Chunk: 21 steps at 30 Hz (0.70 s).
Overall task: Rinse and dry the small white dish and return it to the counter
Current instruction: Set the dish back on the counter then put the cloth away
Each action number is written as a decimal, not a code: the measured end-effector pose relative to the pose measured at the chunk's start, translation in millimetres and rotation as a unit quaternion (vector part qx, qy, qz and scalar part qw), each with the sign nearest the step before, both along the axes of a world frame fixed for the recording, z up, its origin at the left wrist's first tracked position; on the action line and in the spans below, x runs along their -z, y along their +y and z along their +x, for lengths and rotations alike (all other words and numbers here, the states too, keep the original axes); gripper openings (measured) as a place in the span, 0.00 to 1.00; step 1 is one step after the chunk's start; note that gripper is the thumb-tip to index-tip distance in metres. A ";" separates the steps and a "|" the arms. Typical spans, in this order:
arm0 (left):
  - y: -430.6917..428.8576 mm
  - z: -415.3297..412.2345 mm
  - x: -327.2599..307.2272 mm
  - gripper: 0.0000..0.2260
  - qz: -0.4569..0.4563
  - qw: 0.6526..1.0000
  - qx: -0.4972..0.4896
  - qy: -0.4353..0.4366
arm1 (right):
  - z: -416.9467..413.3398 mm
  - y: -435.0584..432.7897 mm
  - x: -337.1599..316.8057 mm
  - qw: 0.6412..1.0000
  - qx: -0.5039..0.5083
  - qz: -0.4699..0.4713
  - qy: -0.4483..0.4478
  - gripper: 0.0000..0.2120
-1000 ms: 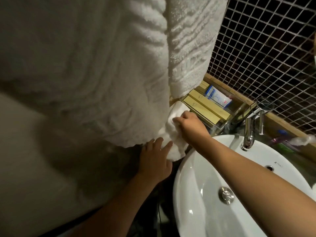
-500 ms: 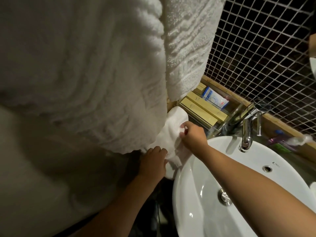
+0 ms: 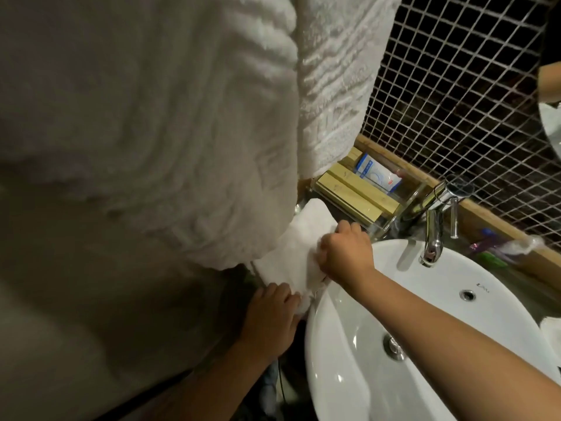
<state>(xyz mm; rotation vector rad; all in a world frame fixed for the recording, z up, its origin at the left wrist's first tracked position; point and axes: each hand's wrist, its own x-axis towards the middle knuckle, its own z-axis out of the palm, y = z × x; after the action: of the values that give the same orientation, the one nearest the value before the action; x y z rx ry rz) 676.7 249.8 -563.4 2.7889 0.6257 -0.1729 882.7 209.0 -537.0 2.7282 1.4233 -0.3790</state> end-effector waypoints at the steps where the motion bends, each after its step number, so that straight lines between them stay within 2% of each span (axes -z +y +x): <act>1: 1.2 0.6 3.1 0.14 0.006 1.000 -0.010 -0.009 | -1.4 3.0 1.1 1.000 0.000 0.002 0.014 0.18; 4: 5.8 0.1 14.9 0.15 0.012 0.999 -0.035 -0.035 | -5.7 11.2 7.6 0.997 -0.002 -0.021 0.068 0.30; 6: 8.7 1.4 24.4 0.16 0.004 0.998 -0.031 -0.057 | -5.6 12.6 15.5 0.995 0.002 0.005 0.095 0.31; 11: 4.5 16.1 44.4 0.20 0.012 0.998 -0.038 -0.058 | 3.2 10.5 39.0 0.985 0.017 0.112 0.127 0.26; 15: -8.1 24.6 54.2 0.30 0.021 0.998 -0.054 -0.014 | 20.1 23.4 43.1 0.984 -0.028 0.125 0.128 0.19; 18: -8.5 34.1 54.1 0.38 0.033 0.997 -0.063 0.007 | 31.0 35.0 41.2 0.977 -0.015 0.133 0.164 0.15; 21: -4.2 48.5 48.6 0.35 0.065 0.994 -0.072 0.056 | 31.3 40.7 38.5 0.984 -0.054 0.114 0.123 0.18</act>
<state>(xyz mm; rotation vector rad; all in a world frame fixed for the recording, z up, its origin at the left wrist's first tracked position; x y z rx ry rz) 725.2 245.6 -612.0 2.8586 0.8939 -0.2681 914.0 249.7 -575.5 2.8437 1.7693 -0.6008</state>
